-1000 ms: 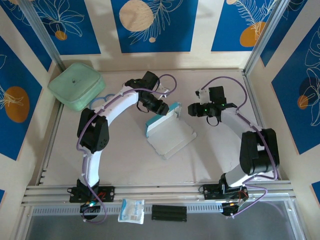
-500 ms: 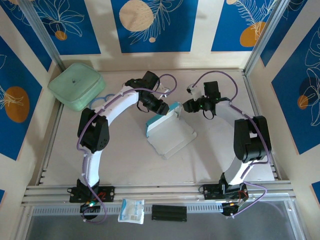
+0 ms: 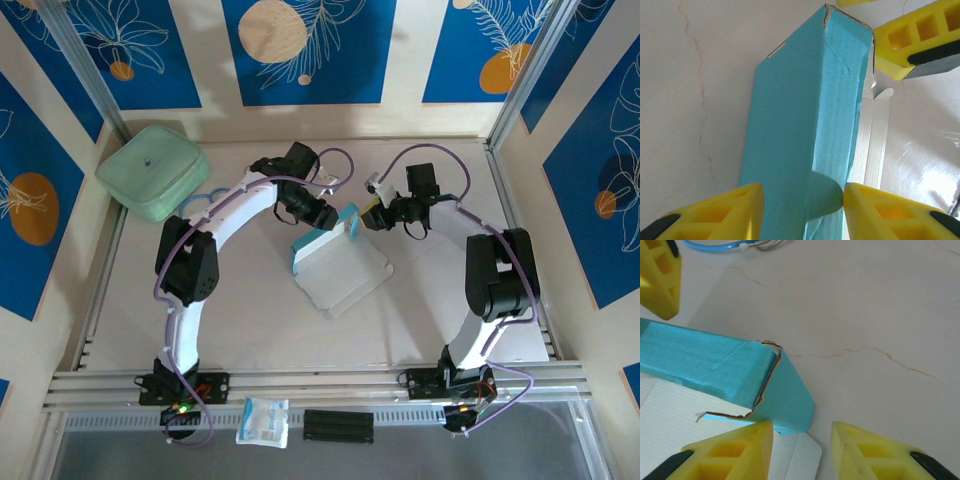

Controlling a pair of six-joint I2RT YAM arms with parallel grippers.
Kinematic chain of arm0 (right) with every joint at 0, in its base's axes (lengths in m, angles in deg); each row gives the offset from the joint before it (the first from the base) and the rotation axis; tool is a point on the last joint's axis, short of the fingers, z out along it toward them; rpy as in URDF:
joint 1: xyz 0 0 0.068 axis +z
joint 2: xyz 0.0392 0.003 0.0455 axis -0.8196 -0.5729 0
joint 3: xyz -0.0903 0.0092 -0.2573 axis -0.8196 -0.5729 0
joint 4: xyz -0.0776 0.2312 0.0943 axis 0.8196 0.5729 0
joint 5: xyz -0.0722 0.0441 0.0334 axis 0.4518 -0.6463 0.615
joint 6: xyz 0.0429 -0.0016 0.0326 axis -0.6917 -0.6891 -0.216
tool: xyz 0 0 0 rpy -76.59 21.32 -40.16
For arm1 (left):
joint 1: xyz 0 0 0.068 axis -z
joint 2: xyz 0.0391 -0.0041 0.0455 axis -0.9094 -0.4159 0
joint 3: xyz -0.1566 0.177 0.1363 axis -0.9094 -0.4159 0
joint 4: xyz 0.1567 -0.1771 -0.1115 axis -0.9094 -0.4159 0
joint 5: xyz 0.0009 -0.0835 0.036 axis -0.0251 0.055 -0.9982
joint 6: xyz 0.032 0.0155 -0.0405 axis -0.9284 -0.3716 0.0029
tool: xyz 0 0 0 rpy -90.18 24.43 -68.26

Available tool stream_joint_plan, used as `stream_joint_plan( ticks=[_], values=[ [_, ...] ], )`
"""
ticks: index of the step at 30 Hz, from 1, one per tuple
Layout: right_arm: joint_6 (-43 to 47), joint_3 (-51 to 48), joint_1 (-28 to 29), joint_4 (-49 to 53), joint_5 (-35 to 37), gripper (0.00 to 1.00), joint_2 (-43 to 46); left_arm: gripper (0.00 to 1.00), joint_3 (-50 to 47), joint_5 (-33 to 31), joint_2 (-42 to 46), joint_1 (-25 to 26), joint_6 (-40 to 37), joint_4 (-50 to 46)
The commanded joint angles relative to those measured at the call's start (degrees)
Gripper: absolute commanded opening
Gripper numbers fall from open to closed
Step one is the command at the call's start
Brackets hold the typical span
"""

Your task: Fold the paper box

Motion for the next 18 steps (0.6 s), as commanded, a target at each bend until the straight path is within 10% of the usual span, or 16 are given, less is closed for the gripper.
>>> stream_joint_plan(
  ticks=[1, 18],
  values=[
    [3.48, 3.18, 0.27, 5.79, -6.16, 0.35, -1.53, 0.46, 1.3, 0.03, -2.07, 0.01, -1.38, -1.77],
    [5.58, 2.33, -0.27, 5.98, -7.94, 0.37, -1.67, 0.46, 1.87, 0.23, -2.39, -0.02, -1.2, -1.85]
  ],
)
